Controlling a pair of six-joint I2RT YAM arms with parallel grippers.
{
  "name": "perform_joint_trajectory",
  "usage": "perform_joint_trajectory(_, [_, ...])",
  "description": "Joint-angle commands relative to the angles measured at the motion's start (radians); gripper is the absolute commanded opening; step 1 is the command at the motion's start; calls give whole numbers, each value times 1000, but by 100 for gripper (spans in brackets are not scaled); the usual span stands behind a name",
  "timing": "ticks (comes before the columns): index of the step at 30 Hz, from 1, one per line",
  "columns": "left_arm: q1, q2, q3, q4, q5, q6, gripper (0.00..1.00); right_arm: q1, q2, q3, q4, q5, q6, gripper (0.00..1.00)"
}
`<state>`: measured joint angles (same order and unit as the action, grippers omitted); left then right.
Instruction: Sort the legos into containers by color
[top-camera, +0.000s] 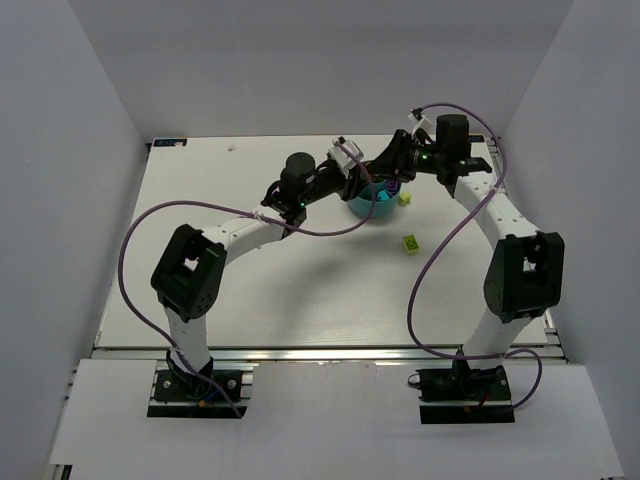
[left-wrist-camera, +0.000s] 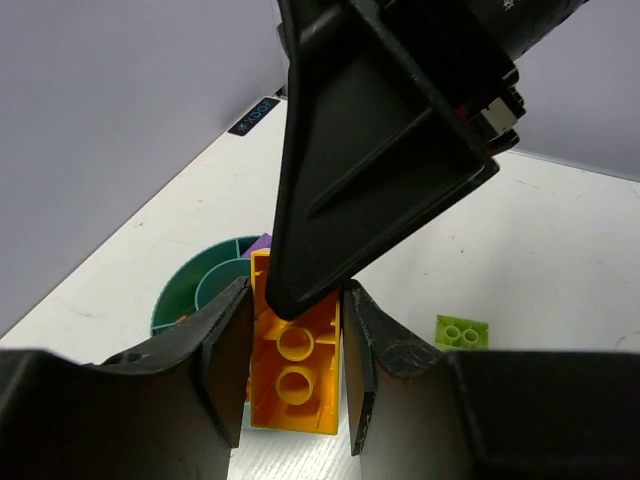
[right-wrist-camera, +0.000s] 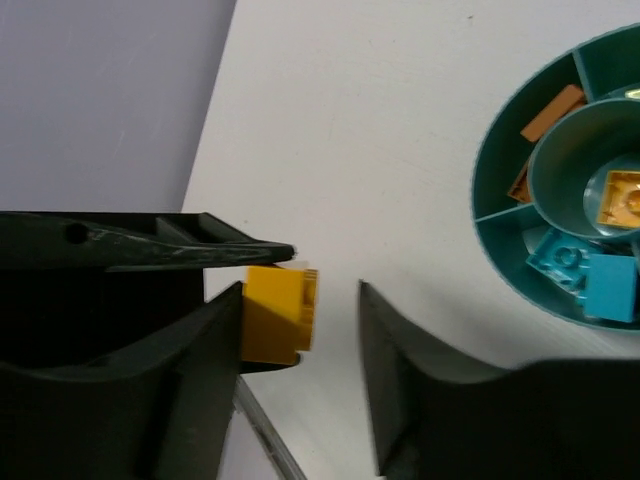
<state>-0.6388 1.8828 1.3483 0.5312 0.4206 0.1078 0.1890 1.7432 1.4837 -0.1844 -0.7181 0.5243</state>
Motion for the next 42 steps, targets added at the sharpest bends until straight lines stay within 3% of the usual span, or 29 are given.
perform_joint_trajectory(1, [-9,-73,-11,32,30,4,6,12,16,41,5,-3,9,48])
perform_joint_trajectory(2, [-9,-73,-12,32,30,4,6,15,19,41,3,-13,14,41])
perform_joint_trajectory(3, [-9,-73,-12,33,29,3,6,17,21,41,3,-20,14,41])
perform_joint_trajectory(5, [-9,-73,-11,33,27,3,7,23,22,32,6,-33,19,29])
perform_joint_trajectory(7, [-10,-74,-14,35,18,0,14,27,21,15,11,-47,25,12])
perform_joint_trajectory(8, [-10,-79,-17,41,11,-2,21,27,18,10,20,-53,28,6])
perform_joint_trajectory(9, [-9,-85,-29,46,-12,-3,40,26,18,7,25,-55,26,0])
perform_joint_trajectory(13, [-10,-119,-40,12,-119,-13,67,7,21,36,31,-24,-27,0])
perform_joint_trajectory(19, [2,-209,-87,-146,-273,-94,79,-28,65,171,-29,118,-256,0])
perform_joint_trajectory(22, [16,-266,-130,-209,-331,-206,85,-31,96,207,-32,181,-331,0])
perform_joint_trajectory(29, [47,-395,-237,-391,-407,-362,88,-31,173,273,-41,262,-415,0])
perform_joint_trajectory(36, [54,-588,-431,-366,-506,-433,89,-31,248,320,-50,276,-445,0])
perform_joint_trajectory(42, [59,-700,-509,-378,-559,-461,89,-29,269,314,-70,261,-457,0])
